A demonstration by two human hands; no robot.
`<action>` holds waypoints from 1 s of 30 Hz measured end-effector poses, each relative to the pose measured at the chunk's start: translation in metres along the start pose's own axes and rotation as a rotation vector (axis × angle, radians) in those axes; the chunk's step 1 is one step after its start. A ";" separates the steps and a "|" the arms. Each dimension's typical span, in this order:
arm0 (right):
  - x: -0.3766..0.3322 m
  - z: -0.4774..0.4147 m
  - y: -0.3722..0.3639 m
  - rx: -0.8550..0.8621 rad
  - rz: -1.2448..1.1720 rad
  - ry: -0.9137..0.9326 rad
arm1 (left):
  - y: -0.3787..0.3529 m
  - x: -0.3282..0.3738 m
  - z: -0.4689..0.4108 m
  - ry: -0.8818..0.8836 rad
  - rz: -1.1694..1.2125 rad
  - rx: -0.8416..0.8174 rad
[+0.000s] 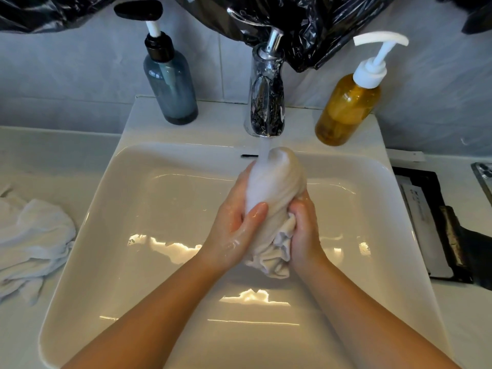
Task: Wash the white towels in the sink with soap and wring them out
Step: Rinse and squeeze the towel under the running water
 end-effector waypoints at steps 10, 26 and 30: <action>-0.004 0.004 -0.007 -0.173 0.123 0.037 | 0.005 -0.003 -0.008 0.549 0.363 0.328; -0.004 0.003 -0.009 -0.154 0.154 0.123 | 0.001 -0.004 0.000 0.420 0.234 0.265; -0.003 0.003 -0.008 -0.100 0.154 0.099 | 0.000 -0.009 -0.004 0.429 0.213 0.269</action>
Point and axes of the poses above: each hand's wrist, its own z-axis away from the middle knuckle, its own y-axis out of the back of the hand, x = y × z, the point moved 1 cm from there along -z, towards the middle knuckle, and after that the axes turned 1 degree about -x, right-handed, at the moved point
